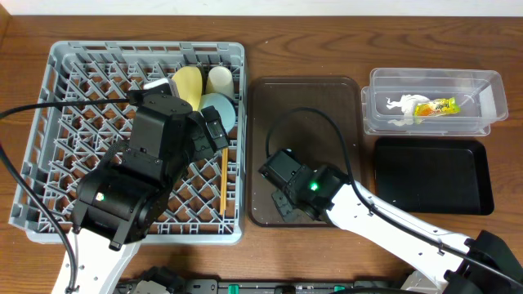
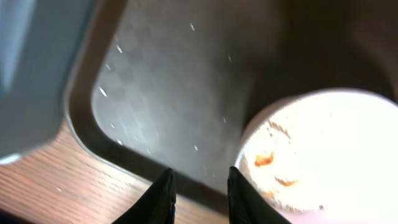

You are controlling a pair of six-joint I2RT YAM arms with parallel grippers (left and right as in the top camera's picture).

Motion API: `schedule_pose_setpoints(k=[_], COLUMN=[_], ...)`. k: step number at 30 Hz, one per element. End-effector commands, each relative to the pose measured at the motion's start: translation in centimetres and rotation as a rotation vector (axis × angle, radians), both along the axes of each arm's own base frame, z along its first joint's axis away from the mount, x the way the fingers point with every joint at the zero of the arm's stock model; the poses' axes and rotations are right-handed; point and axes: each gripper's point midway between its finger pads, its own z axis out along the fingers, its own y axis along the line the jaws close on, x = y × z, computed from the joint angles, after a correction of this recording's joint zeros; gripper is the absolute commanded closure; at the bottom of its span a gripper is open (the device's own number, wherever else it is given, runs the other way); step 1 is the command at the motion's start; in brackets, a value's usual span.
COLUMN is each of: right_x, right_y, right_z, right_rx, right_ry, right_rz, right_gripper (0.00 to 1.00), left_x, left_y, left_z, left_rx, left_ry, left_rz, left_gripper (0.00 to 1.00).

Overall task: Sort waste into correct bins and load items into the dishwasher rack
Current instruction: 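Move the right gripper to the paper bowl rim and grasp it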

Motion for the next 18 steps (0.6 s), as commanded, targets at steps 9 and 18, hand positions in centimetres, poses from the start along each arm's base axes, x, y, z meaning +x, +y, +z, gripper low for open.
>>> schedule_pose_setpoints(k=[9, 18], right_x=[-1.9, -2.0], right_y=[-1.0, -2.4], right_z=[0.1, -1.2], right_rx=[-0.042, -0.095], right_ry=[0.052, 0.043], right_rz=[0.011, 0.003], right_gripper=[0.73, 0.71], left_x=[0.1, 0.1], left_y=[0.3, 0.3], left_z=[0.5, 0.5], left_rx=[0.016, 0.016], left_ry=[-0.016, -0.016], left_rz=[0.001, 0.001], left_gripper=[0.00, 0.00])
